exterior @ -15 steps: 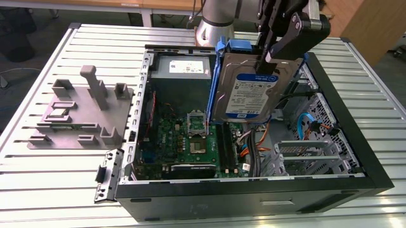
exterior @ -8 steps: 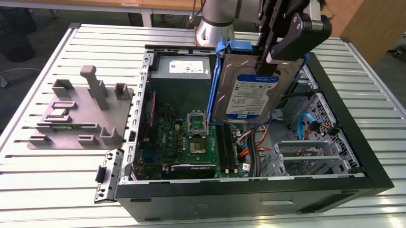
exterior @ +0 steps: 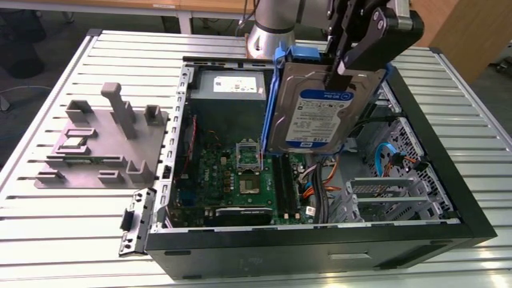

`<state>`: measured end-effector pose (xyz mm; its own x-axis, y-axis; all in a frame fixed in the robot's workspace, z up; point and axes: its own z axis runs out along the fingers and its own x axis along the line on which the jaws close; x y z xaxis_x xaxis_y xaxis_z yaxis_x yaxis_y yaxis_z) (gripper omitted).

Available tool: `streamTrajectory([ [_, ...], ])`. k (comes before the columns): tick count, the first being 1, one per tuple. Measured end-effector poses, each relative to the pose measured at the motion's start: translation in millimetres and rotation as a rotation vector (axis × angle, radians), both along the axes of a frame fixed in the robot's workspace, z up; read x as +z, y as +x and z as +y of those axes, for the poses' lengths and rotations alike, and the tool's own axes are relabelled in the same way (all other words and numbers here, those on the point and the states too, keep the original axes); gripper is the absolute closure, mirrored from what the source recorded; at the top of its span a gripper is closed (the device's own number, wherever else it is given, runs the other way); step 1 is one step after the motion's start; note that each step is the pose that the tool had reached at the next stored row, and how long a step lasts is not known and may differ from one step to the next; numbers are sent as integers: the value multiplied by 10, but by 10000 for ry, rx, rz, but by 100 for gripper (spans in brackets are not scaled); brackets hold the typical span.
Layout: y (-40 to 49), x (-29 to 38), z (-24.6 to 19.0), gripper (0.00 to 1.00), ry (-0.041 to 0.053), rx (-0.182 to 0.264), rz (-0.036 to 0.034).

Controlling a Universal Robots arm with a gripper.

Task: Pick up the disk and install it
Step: 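Pick up the disk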

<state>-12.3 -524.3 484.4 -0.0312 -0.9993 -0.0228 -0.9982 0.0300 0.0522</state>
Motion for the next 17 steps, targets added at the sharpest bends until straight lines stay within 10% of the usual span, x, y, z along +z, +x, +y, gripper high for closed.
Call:
streamTrajectory([
  [7,1,24,-21,65,1,0,0],
  [17,5,23,-178,65,1,-14,0],
])
